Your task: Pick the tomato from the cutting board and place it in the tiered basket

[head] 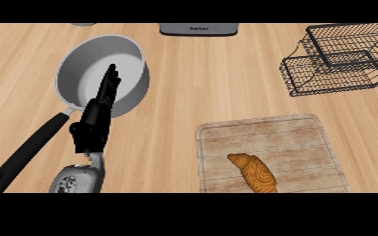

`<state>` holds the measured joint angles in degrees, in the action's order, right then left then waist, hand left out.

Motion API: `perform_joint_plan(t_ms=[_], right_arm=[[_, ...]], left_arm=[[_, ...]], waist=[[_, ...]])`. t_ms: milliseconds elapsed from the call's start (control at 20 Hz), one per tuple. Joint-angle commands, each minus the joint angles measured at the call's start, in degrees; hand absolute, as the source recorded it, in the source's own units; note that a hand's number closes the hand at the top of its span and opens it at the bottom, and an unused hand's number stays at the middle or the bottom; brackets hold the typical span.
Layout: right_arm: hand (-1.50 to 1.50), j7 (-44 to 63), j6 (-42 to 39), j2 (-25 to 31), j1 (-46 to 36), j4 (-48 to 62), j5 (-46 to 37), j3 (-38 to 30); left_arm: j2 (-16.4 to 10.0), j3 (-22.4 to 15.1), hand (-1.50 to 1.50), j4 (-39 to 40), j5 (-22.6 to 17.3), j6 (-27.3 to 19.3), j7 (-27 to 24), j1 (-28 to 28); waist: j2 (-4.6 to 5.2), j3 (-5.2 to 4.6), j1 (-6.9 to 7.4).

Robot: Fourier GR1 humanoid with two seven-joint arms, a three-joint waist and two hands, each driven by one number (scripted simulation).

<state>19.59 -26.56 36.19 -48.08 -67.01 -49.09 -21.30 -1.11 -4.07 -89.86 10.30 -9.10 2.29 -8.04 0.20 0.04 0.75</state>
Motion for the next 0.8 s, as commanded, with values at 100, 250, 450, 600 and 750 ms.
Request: perform_joint_plan(t_ms=[100,250,450,600,750], right_arm=[[-1.50,-1.5,2.8,-3.0,0.9,4.4,6.1,-5.3],[-1.50,-1.7,6.0,-2.4,-2.2,6.5,9.2,-9.9],[-1.50,2.1,9.9,1.1,-6.6,8.2,10.9,-14.8],[-1.50,5.7,9.0,4.7,-3.1,6.8,12.3,-18.8],[-1.50,2.0,8.5,9.9,0.4,10.8,16.8,-26.5]], left_arm=[[-0.6,0.4,0.00,-1.0,0.2,0.1,1.7,0.0],[1.1,-3.0,0.00,1.4,0.8,-2.9,-0.3,0.2],[-0.9,-0.2,0.00,-1.6,-0.5,0.6,1.4,0.5],[-0.4,-0.3,0.00,-3.1,0.2,-0.3,4.0,-0.6],[1.1,-1.3,0.00,-0.7,1.5,-3.0,2.2,-0.5]], waist=[[-0.17,-0.02,-0.43],[-0.07,-0.02,-0.44],[-0.18,-0.03,-0.11],[-0.44,-0.02,-0.96],[-0.31,0.04,-1.63]])
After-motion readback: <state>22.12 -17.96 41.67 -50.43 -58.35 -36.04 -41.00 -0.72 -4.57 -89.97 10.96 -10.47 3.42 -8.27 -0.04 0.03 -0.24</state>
